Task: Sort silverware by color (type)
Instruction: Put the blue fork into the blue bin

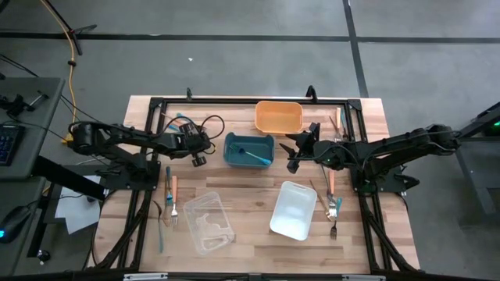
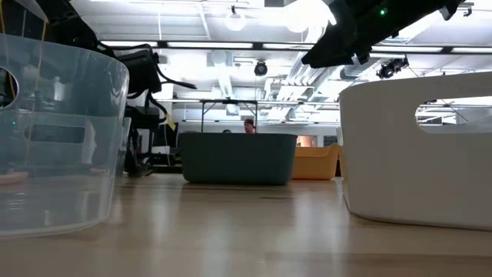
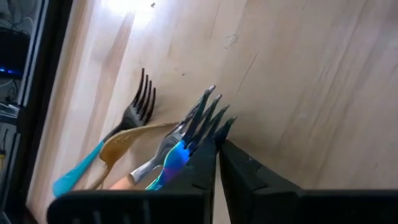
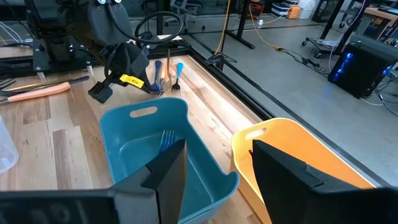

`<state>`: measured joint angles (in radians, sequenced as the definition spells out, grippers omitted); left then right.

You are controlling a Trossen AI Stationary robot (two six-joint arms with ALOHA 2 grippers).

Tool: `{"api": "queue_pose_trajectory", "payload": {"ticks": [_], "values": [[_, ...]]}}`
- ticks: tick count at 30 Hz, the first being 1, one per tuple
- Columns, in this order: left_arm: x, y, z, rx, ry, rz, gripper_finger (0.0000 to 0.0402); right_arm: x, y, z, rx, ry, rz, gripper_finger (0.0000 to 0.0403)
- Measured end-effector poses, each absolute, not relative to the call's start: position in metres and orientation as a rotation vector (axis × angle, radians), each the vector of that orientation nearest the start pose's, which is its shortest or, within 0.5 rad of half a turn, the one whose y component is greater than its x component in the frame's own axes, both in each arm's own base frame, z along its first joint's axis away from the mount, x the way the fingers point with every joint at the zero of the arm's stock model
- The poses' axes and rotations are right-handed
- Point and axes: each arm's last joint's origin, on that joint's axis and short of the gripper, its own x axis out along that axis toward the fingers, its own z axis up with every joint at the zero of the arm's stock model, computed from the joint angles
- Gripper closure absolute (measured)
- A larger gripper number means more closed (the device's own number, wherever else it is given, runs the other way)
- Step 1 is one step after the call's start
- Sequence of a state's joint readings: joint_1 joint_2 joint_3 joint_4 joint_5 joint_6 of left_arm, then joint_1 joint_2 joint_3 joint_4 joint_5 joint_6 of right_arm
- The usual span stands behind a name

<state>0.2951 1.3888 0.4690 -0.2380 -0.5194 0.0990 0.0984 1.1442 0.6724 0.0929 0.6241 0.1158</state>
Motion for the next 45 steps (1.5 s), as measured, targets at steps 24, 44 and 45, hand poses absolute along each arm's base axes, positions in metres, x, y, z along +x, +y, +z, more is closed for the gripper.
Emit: {"api": "queue_pose_trajectory", "payload": {"ticks": [24, 44, 45], "values": [[0.173, 0.063, 0.176, 0.140, 0.942, 0.634, 0.0401, 0.242, 0.007, 0.252, -0.023, 0.327, -0.539, 0.0226], [0.174, 0.030, 0.297, 0.176, 0.294, 0.432, 0.0401, 0.242, 0.007, 0.252, -0.006, 0.322, -0.542, 0.0226], [0.175, 0.028, 0.299, 0.171, 0.261, 0.400, 0.0401, 0.242, 0.007, 0.252, -0.006, 0.322, -0.542, 0.0226]]}}
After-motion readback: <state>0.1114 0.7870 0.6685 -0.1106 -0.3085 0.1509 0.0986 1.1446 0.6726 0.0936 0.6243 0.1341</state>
